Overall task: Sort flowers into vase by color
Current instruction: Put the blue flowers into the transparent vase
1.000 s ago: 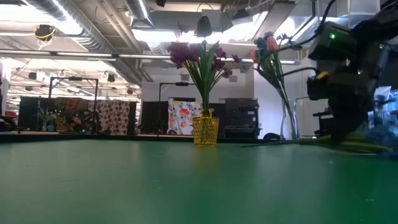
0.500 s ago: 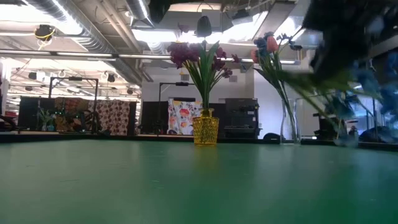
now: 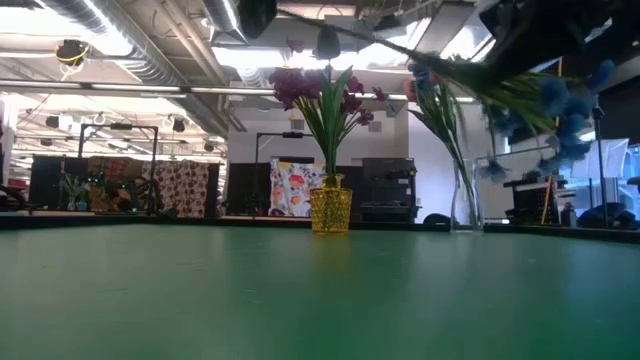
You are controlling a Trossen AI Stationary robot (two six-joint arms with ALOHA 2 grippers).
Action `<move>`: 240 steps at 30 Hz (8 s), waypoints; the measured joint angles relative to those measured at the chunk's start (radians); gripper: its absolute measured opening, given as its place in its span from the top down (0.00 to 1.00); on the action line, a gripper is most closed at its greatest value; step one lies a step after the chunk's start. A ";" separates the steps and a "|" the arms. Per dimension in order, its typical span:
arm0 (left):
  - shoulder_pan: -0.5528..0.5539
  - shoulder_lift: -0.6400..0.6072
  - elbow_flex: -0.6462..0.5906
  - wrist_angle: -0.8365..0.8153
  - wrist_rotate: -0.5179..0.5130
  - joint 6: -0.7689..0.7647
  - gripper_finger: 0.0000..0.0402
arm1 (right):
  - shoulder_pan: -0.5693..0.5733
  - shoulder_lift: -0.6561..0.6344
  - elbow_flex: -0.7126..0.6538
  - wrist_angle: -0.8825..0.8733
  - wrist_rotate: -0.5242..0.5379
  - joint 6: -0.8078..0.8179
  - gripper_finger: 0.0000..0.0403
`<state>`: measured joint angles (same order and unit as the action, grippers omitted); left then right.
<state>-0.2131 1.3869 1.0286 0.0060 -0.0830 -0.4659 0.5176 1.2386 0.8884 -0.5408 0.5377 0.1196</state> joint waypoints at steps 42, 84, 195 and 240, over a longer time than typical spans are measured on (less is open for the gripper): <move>0.047 0.145 0.000 -0.092 0.313 -0.210 0.66 | 0.078 0.315 0.284 -0.073 0.241 -0.237 0.98; -0.021 0.029 0.001 0.201 -0.382 0.181 0.99 | 0.445 0.111 0.455 -0.194 0.764 0.211 0.29; 0.121 0.292 0.105 0.711 -0.006 0.287 0.84 | -0.367 -0.173 -0.200 1.199 -0.520 -0.058 0.98; 0.003 -0.224 0.104 0.062 -0.378 0.501 0.66 | -0.958 -0.597 -0.327 0.602 0.039 -0.255 0.93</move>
<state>-0.2100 1.1633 1.1328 0.0677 -0.4610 0.0348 -0.4405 0.6421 0.5616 0.0608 0.5765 -0.1356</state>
